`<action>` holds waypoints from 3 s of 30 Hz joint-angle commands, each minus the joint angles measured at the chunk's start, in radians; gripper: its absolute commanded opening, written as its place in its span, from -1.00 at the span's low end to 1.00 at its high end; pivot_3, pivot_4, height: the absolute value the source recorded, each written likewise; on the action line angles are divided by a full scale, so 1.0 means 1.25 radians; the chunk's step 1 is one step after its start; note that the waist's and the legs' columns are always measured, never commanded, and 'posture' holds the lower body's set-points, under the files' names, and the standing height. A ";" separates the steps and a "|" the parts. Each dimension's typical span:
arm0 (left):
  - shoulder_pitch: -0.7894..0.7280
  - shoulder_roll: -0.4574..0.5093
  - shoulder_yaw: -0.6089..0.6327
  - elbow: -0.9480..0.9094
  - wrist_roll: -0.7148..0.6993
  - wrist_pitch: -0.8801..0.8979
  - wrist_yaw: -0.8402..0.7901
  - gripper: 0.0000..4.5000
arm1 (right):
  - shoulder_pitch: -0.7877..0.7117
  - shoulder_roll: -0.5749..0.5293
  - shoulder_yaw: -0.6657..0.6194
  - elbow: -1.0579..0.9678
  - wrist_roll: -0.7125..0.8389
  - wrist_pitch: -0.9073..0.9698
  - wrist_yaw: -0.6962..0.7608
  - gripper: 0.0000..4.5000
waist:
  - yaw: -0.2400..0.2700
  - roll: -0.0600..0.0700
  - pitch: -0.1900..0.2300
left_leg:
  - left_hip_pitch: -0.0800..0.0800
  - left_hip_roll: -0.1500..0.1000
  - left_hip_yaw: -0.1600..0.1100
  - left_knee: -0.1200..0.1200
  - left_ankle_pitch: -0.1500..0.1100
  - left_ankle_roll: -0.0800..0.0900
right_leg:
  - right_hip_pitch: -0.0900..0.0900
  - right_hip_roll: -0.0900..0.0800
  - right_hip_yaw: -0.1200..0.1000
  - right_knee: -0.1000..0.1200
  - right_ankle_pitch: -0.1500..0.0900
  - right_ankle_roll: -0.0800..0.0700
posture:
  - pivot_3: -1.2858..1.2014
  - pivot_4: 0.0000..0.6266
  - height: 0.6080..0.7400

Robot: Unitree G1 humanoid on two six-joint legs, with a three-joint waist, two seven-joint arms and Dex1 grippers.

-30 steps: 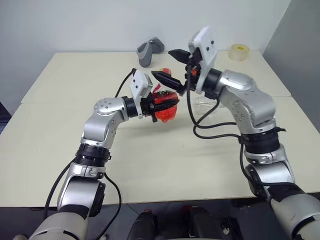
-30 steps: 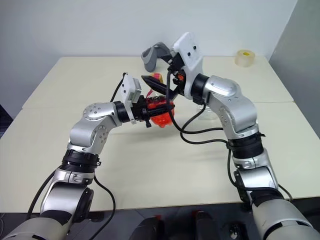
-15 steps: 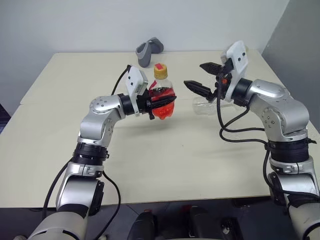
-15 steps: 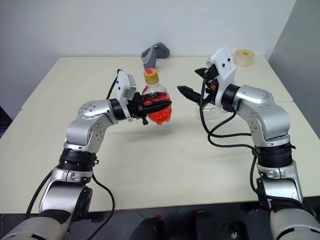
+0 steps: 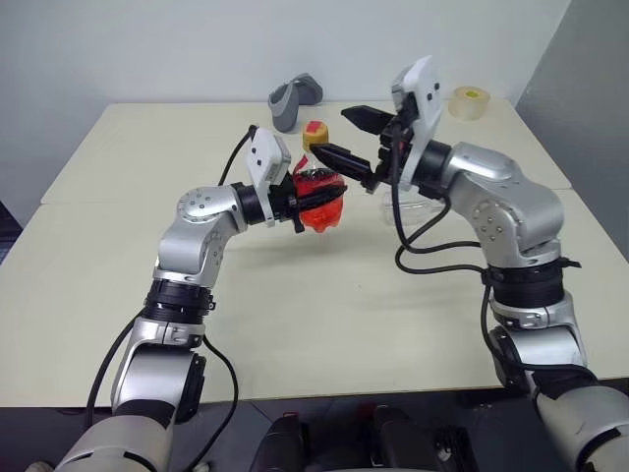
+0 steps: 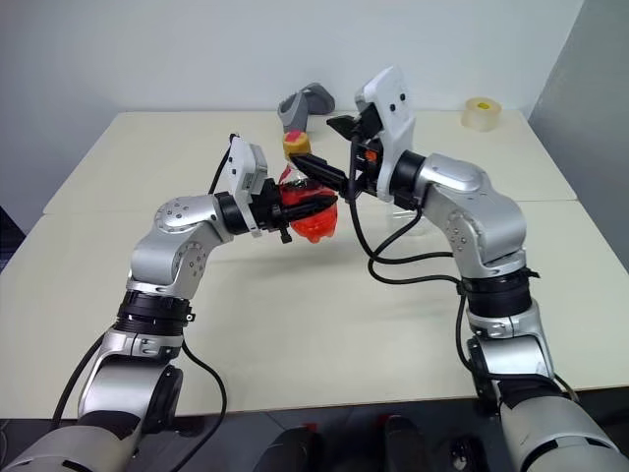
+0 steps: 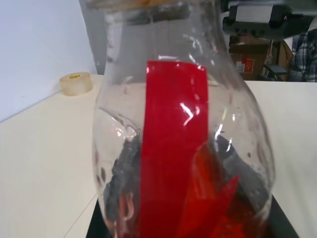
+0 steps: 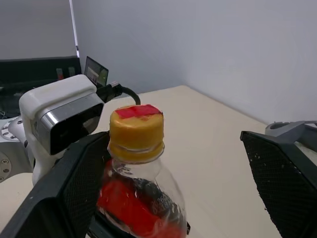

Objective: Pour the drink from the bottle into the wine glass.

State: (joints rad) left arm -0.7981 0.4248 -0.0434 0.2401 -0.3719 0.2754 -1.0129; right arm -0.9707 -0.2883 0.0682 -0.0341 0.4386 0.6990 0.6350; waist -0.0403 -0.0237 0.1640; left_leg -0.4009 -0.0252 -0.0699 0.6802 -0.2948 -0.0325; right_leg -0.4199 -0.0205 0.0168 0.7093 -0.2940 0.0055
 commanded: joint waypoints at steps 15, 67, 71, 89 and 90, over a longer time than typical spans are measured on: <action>-0.036 -0.006 0.014 0.008 -0.001 -0.041 -0.007 -0.49 | -0.114 0.038 -0.005 0.104 -0.041 -0.084 0.003 1.00 | -0.001 0.000 0.000 | 0.000 0.000 0.000 0.000 0.000 0.000 | 0.000 0.000 0.000 0.000 0.000 0.000 | 0.03 -0.52 1.00; -0.028 -0.015 0.030 -0.007 0.010 -0.028 -0.003 -0.50 | 0.193 -0.255 0.009 0.061 -0.252 -0.264 0.067 1.00 | 0.006 0.000 0.000 | 0.000 0.000 0.001 0.000 0.000 0.000 | 0.000 0.000 0.001 0.000 0.000 0.000 | 0.03 -0.52 1.00; -0.026 -0.015 0.030 -0.009 0.010 -0.027 0.000 -0.50 | 0.202 -0.237 -0.010 0.032 -0.225 -0.230 0.062 1.00 | 0.006 0.000 0.000 | 0.000 0.000 0.002 0.000 0.000 0.000 | 0.000 0.000 0.001 0.000 0.000 0.000 | 0.03 -0.52 1.00; -0.009 -0.011 0.034 -0.018 0.012 -0.025 0.019 -0.50 | 0.053 -0.055 -0.165 -0.145 0.137 0.143 -0.046 1.00 | 0.006 0.000 0.000 | 0.000 0.000 0.001 0.000 0.000 0.000 | 0.000 0.000 0.000 0.000 0.000 0.000 | 0.03 -0.52 1.00; -0.009 -0.012 0.033 -0.019 0.012 -0.024 0.019 -0.50 | 0.043 -0.051 -0.164 -0.139 0.139 0.149 -0.053 1.00 | 0.006 0.000 0.000 | 0.000 0.000 0.001 0.000 0.000 0.000 | 0.000 0.000 0.000 0.001 0.000 0.000 | 0.03 -0.52 1.00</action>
State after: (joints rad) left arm -0.7911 0.4040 -0.0250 0.2749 -0.3383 0.2552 -0.9926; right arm -0.8935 -0.3573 -0.1108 -0.1934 0.5795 0.8697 0.5894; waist -0.0332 -0.0236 0.1644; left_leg -0.4009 -0.0252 -0.0696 0.6807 -0.2947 -0.0324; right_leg -0.4200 -0.0206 0.0169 0.7098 -0.2940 0.0055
